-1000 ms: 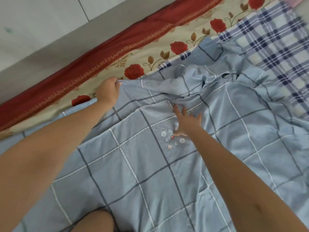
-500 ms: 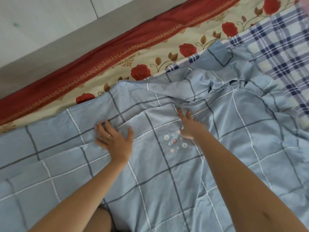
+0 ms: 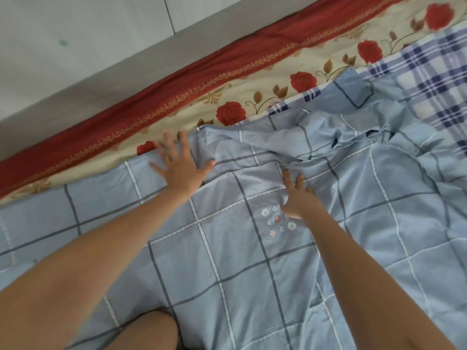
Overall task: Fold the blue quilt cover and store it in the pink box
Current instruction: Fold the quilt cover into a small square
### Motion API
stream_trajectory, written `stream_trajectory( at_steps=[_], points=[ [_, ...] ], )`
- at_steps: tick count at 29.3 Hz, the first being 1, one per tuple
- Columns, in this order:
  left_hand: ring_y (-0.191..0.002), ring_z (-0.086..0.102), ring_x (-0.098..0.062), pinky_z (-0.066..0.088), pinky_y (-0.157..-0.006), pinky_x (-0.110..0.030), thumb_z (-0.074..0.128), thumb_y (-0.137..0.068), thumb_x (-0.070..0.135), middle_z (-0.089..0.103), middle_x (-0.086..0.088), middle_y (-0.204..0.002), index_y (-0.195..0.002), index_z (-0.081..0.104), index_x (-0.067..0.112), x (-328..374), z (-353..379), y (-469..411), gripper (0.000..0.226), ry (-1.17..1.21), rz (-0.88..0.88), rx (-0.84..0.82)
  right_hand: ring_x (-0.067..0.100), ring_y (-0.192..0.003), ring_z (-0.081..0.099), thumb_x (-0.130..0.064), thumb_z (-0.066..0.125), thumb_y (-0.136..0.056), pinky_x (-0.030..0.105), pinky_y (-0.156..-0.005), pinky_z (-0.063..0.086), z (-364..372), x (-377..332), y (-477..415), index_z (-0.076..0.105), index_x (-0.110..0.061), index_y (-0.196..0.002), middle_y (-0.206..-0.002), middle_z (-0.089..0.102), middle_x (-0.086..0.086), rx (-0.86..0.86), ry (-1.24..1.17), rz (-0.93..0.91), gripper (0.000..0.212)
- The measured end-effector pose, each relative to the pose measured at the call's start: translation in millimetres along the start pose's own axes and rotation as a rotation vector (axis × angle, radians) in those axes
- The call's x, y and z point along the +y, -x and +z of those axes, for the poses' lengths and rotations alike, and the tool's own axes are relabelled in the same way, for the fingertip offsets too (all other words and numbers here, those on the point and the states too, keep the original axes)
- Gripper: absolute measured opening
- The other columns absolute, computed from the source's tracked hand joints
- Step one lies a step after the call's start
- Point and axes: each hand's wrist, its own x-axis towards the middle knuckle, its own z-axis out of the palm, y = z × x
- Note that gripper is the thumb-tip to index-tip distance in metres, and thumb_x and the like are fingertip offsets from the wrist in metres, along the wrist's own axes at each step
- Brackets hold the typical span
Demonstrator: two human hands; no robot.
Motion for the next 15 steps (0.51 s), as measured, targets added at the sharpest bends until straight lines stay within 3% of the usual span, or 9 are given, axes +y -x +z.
stream_trajectory(
  at_steps=[2, 4, 7, 9, 11, 15],
  points=[
    [-0.14, -0.025, -0.036, -0.01, -0.107, -0.065, 0.057, -0.076, 0.07, -0.03, -0.015, -0.152, -0.147, -0.022, 0.011, 6.0, 5.9, 18.5, 0.122, 0.105, -0.176, 0.044, 0.043, -0.144, 0.006, -0.029, 0.045, -0.097, 0.048, -0.117, 0.015, -3.4, -0.7, -0.6, -0.024, -0.031, -0.147, -0.158, -0.019, 0.012, -0.001, -0.018, -0.006, 0.085],
    [-0.141, -0.024, -0.035, -0.009, -0.109, -0.06, 0.064, -0.07, 0.072, -0.03, -0.018, -0.152, -0.144, -0.024, 0.001, 16.6, 12.5, 33.2, 0.135, 0.156, -0.372, -0.069, 0.041, -0.145, 0.006, -0.02, 0.045, -0.097, 0.047, -0.116, 0.019, -9.7, 1.6, -1.0, -0.023, -0.034, -0.146, -0.158, -0.02, 0.009, -0.056, -0.06, -0.021, 0.085],
    [-0.14, -0.028, -0.035, -0.008, -0.11, -0.061, 0.071, -0.046, 0.08, -0.034, -0.02, -0.149, -0.14, -0.031, 0.0, 39.1, 18.1, 32.7, 0.16, 0.149, -0.512, -0.227, 0.034, -0.139, 0.03, -0.006, 0.037, -0.097, 0.034, -0.102, 0.036, -28.9, 10.2, -0.9, -0.007, -0.039, -0.15, -0.159, -0.011, 0.003, -0.158, -0.144, -0.114, 0.076],
    [-0.137, -0.033, -0.035, -0.01, -0.109, -0.062, 0.077, -0.034, 0.076, -0.039, -0.019, -0.147, -0.138, -0.036, 0.002, 64.7, 16.9, 20.7, 0.17, 0.19, -0.568, -0.274, 0.028, -0.131, 0.043, -0.001, 0.034, -0.096, 0.029, -0.096, 0.038, -57.0, 26.1, 1.1, 0.021, -0.032, -0.151, -0.158, 0.02, 0.003, -0.028, -0.156, -0.154, 0.064],
    [-0.136, -0.034, -0.035, -0.011, -0.11, -0.06, 0.081, -0.028, 0.071, -0.041, -0.019, -0.145, -0.136, -0.038, 0.003, 80.6, 14.1, 10.4, 0.175, 0.218, -0.643, -0.293, 0.027, -0.124, 0.049, -0.002, 0.037, -0.095, 0.031, -0.096, 0.04, -87.8, 41.7, 4.6, 0.044, -0.025, -0.14, -0.144, 0.045, 0.005, 0.247, -0.137, -0.095, 0.052],
    [-0.138, -0.032, -0.035, -0.013, -0.111, -0.056, 0.083, -0.026, 0.069, -0.04, -0.019, -0.146, -0.137, -0.037, 0.004, 87.6, 24.3, 0.7, 0.176, 0.166, -0.702, -0.279, 0.031, -0.125, 0.043, 0.007, 0.045, -0.085, 0.043, -0.094, 0.04, -137.8, 68.9, -2.7, 0.036, -0.022, -0.142, -0.147, 0.035, 0.005, 0.6, -0.167, -0.125, 0.064]
  ],
)
